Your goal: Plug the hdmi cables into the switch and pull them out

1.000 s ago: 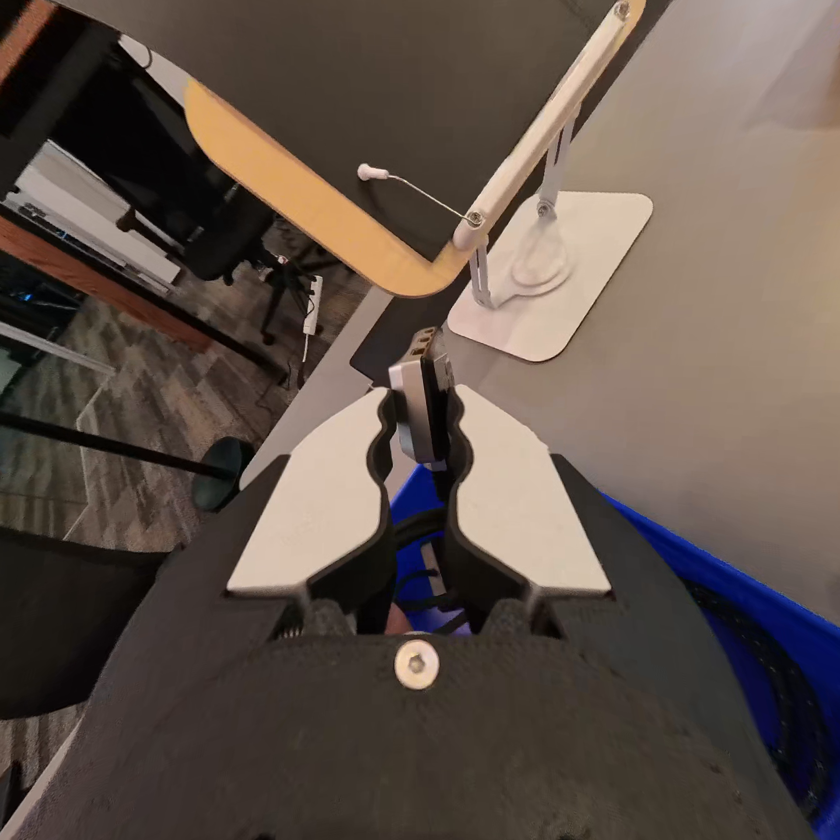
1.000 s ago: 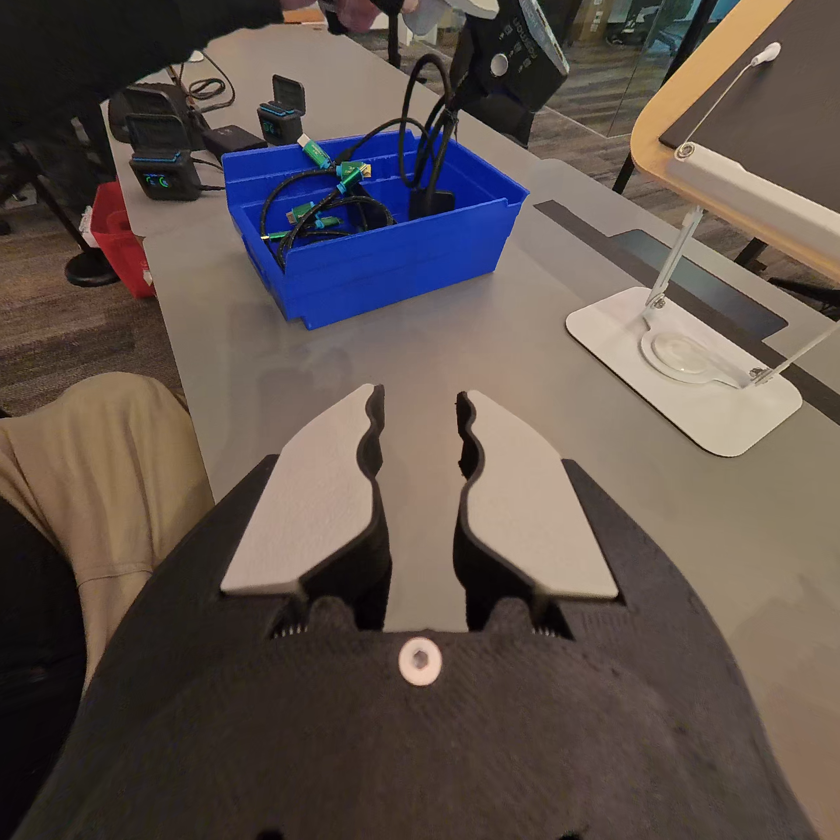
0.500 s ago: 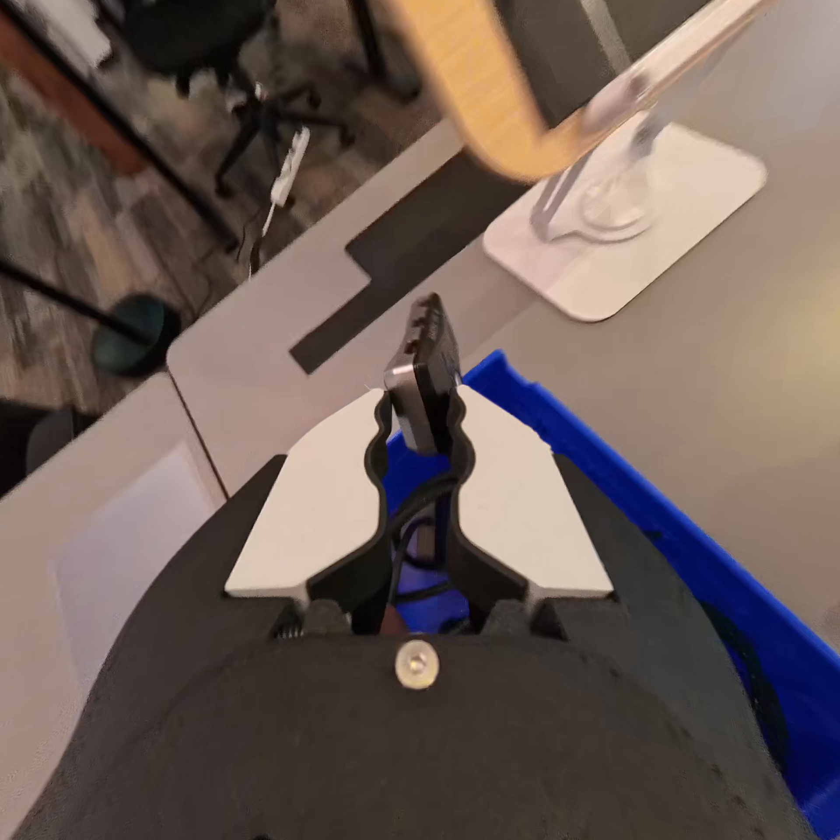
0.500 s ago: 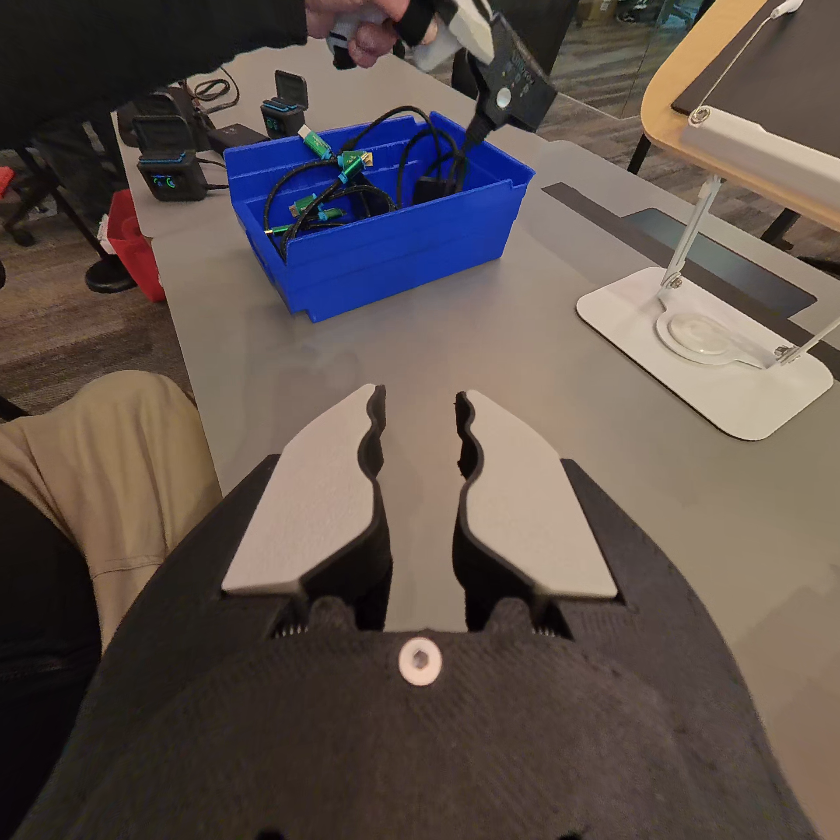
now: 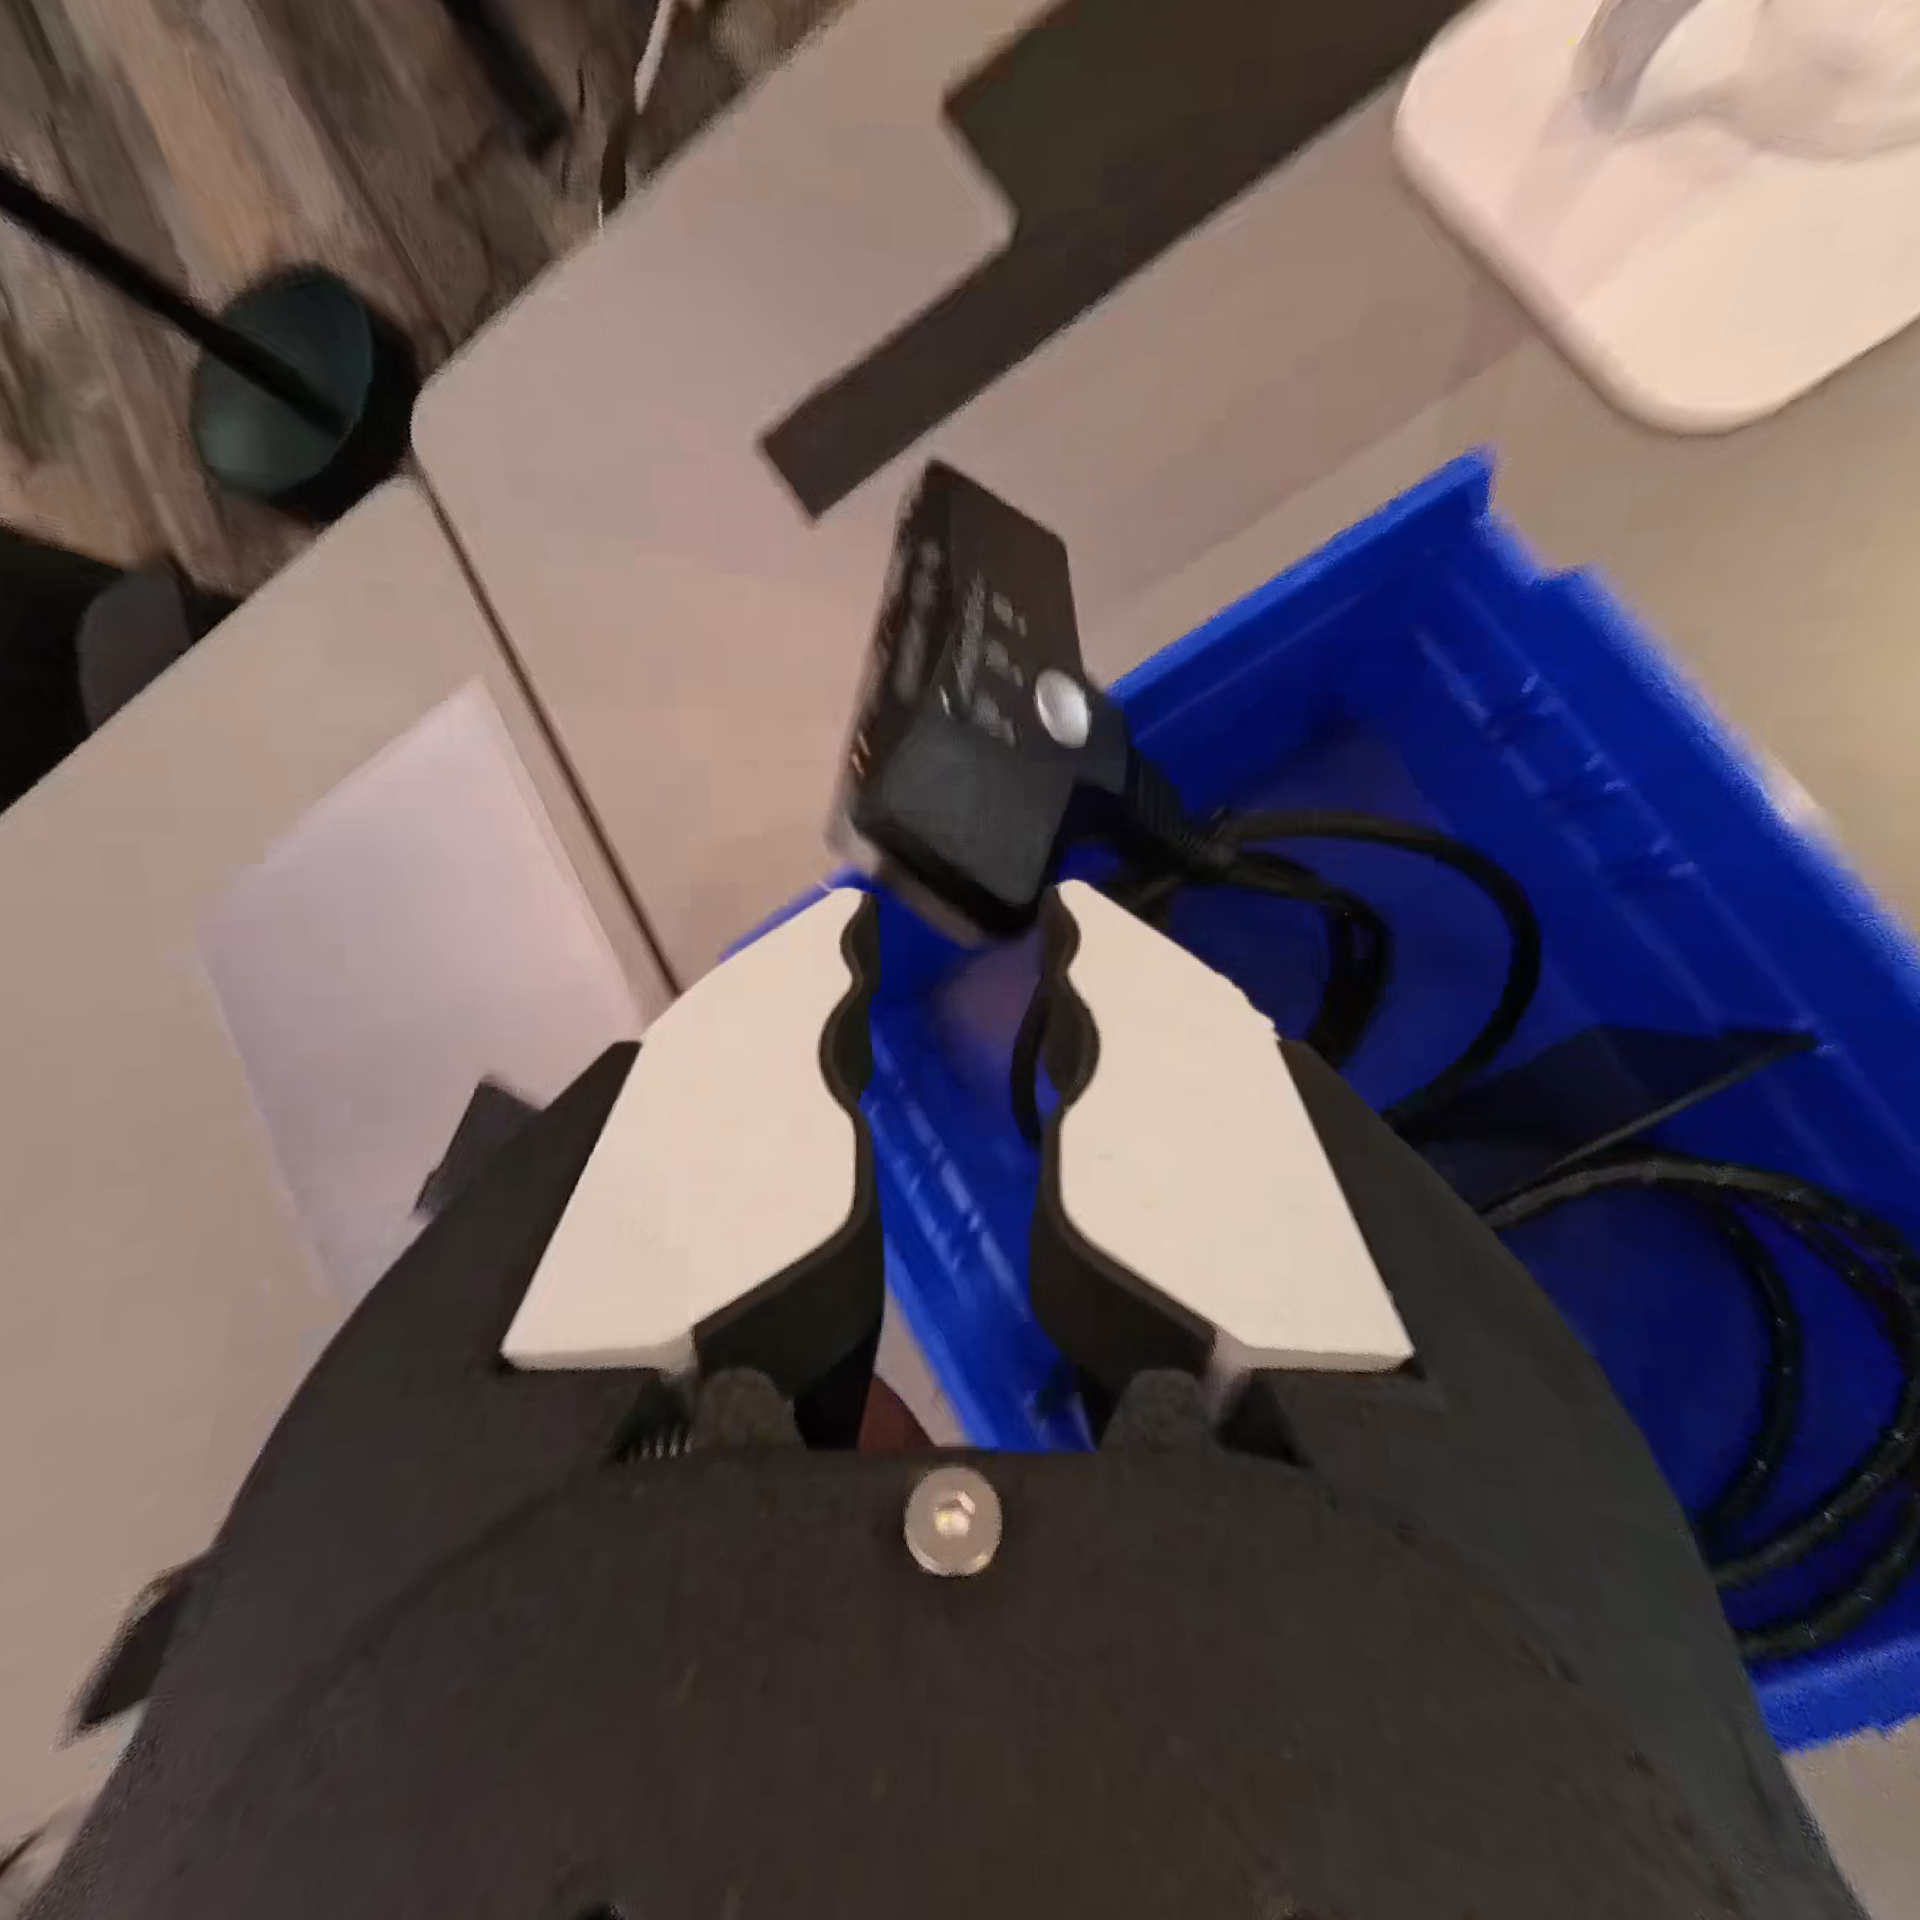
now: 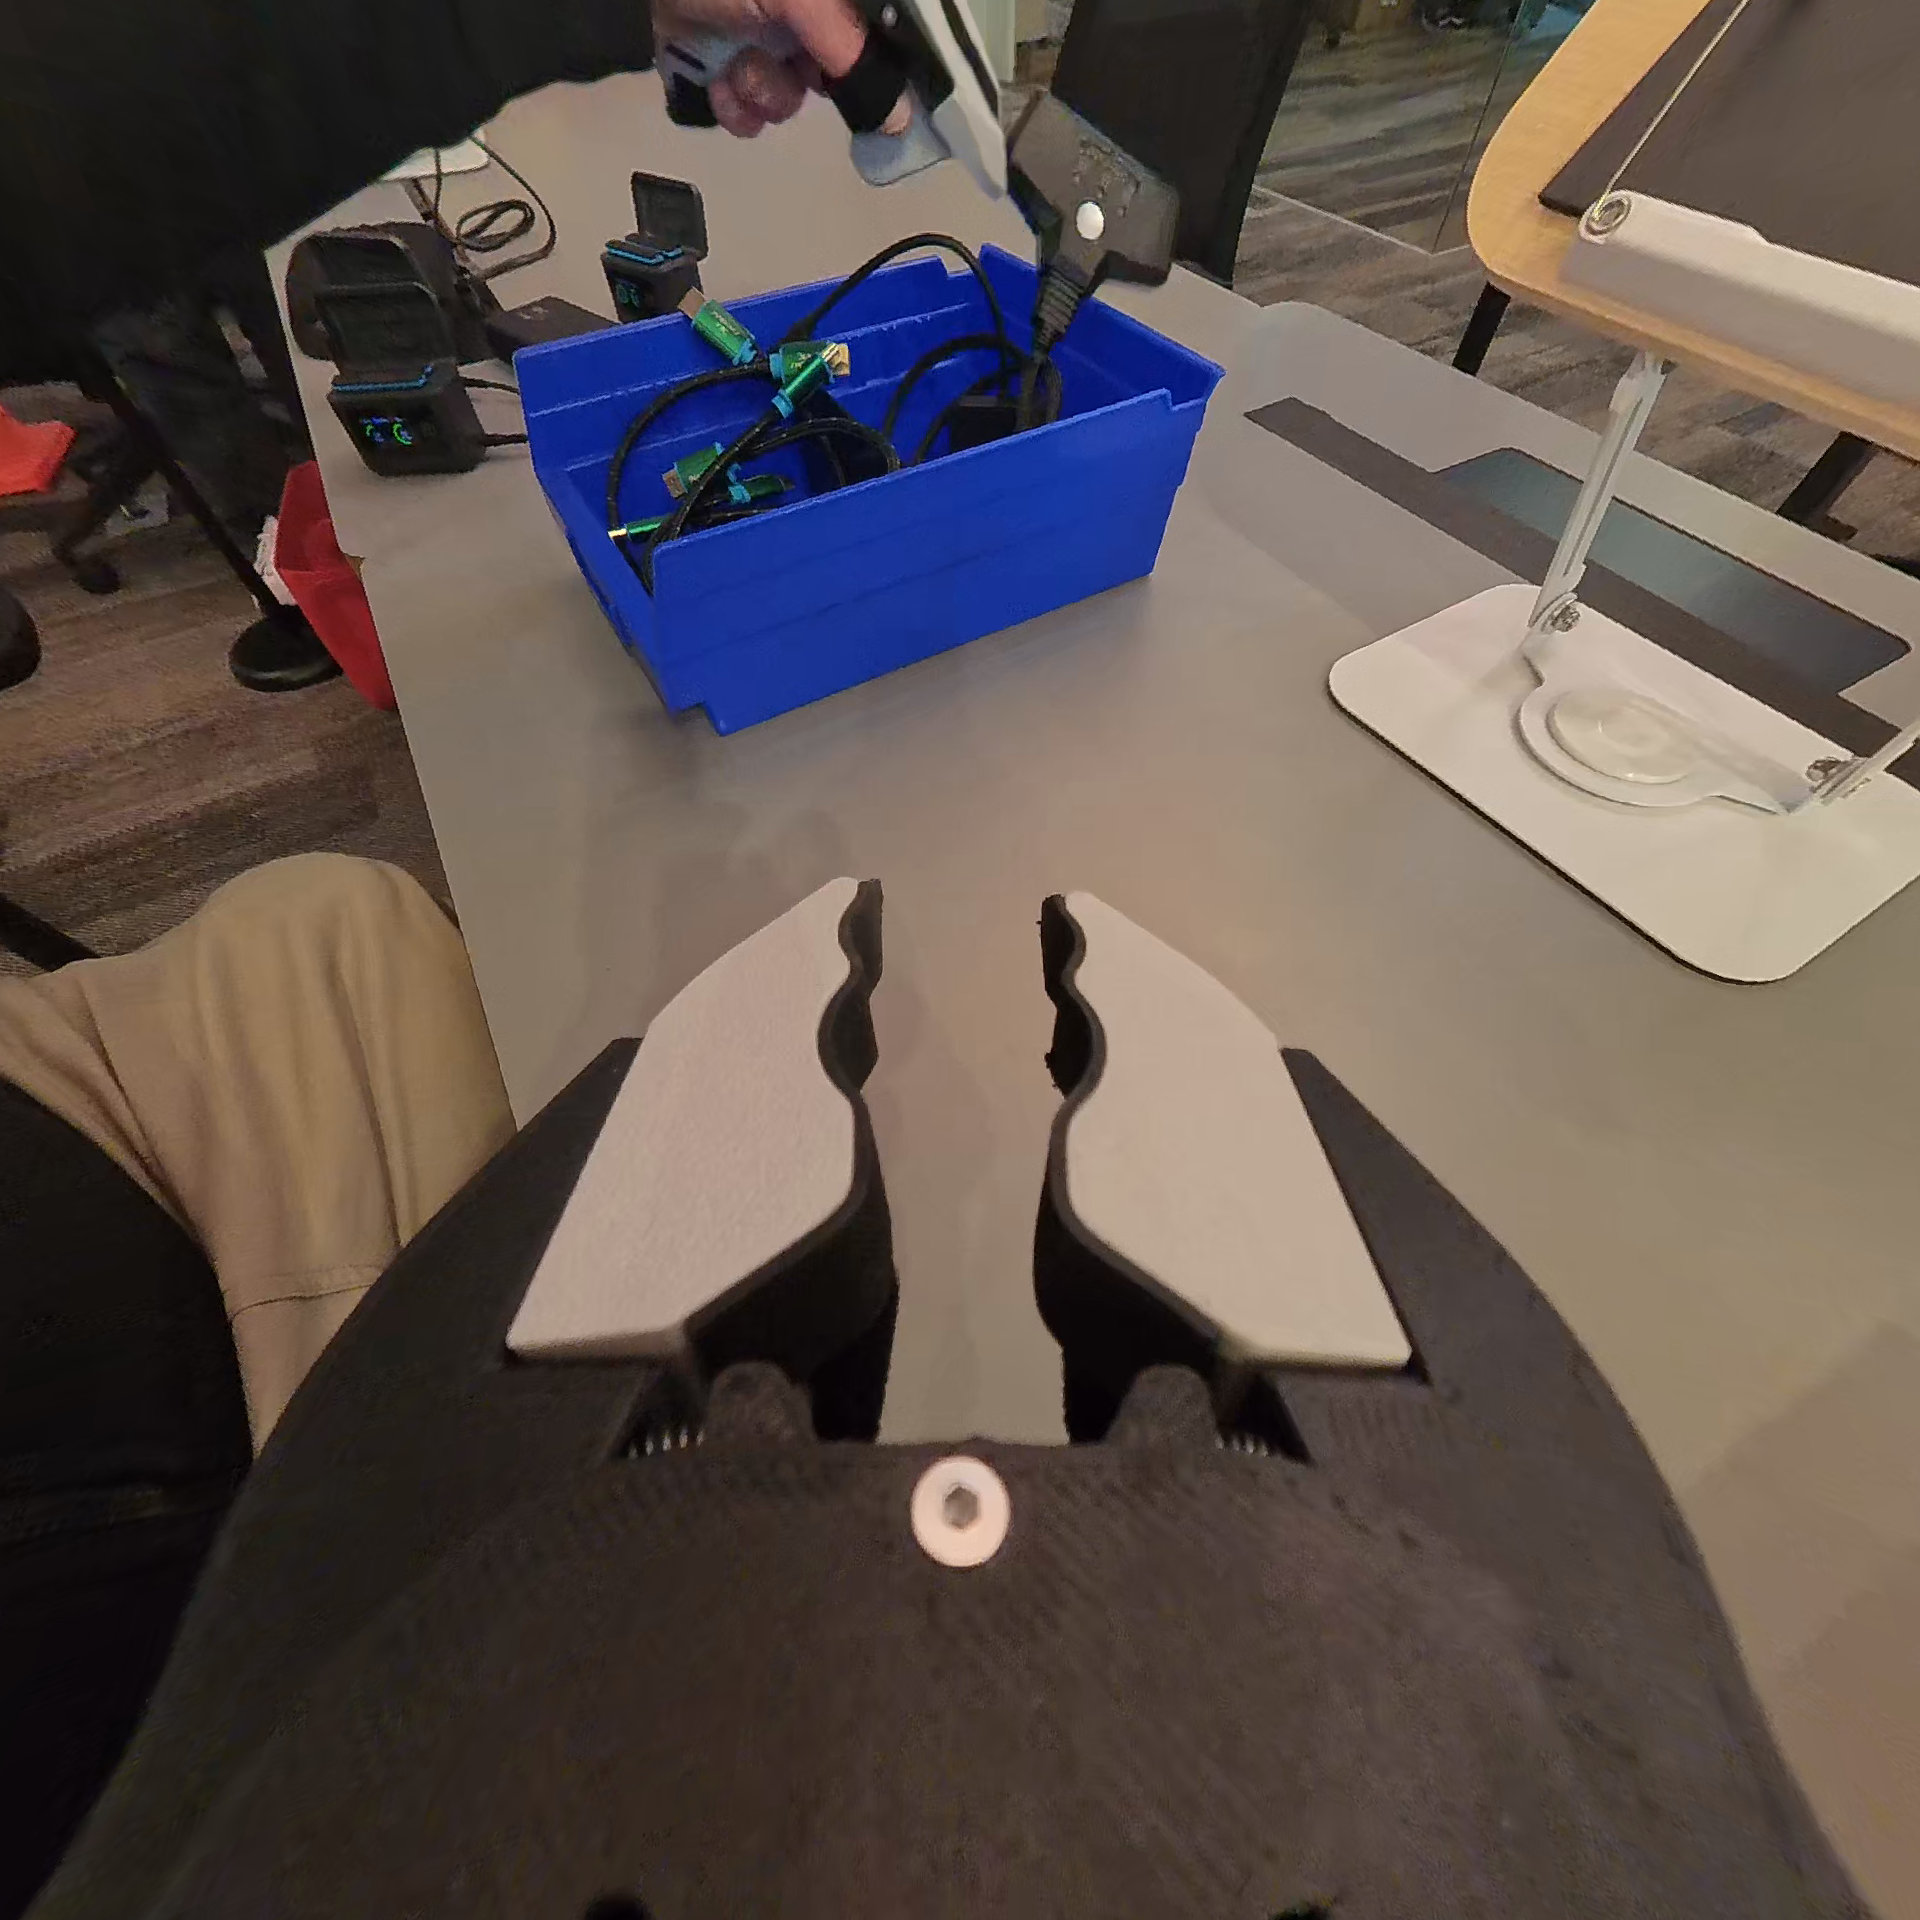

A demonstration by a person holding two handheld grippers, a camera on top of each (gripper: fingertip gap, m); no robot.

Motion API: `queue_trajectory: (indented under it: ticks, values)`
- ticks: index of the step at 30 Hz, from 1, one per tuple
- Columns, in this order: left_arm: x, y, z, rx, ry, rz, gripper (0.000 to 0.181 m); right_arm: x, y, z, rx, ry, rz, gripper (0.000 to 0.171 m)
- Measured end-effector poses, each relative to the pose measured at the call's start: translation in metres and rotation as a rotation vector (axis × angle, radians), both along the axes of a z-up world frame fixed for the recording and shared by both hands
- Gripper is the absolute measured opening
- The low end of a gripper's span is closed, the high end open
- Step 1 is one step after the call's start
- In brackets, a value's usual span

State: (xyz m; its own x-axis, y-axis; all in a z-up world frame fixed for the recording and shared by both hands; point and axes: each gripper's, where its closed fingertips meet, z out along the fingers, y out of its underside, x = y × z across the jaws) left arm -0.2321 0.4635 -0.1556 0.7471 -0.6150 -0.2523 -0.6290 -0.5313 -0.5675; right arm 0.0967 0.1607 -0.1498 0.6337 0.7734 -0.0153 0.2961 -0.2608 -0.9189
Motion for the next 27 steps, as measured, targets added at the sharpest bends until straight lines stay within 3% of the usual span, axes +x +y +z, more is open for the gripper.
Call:
queue_trajectory:
  ticks: [3, 8, 12, 14, 16, 19, 27]
  values:
    - [-0.022, -0.005, -0.009, -0.006, 0.187, -0.004, 0.034, 0.0, 0.0, 0.0, 0.001, 0.0, 0.002, 0.029]
    - [-0.002, -0.02, 0.003, 0.062, 0.06, -0.103, 0.038, 0.004, 0.001, 0.0, -0.001, 0.007, -0.006, 0.029]
    - [0.014, -0.036, -0.013, -0.021, 0.081, -0.202, 0.041, 0.001, 0.0, -0.002, -0.008, 0.007, 0.003, 0.029]
    - [0.006, -0.035, -0.027, -0.038, 0.214, -0.215, 0.035, 0.0, -0.001, -0.002, -0.003, 0.001, 0.005, 0.029]
    - [0.001, -0.03, -0.032, -0.01, 0.306, -0.216, 0.005, 0.001, 0.0, -0.001, -0.001, 0.002, 0.002, 0.029]
    - [0.011, -0.032, -0.029, -0.009, 0.228, -0.227, 0.004, 0.005, 0.0, 0.0, -0.002, 0.008, -0.007, 0.029]
    - [0.007, -0.054, -0.013, -0.011, 0.326, -0.33, 0.004, 0.003, 0.0, -0.002, -0.006, 0.01, 0.002, 0.029]
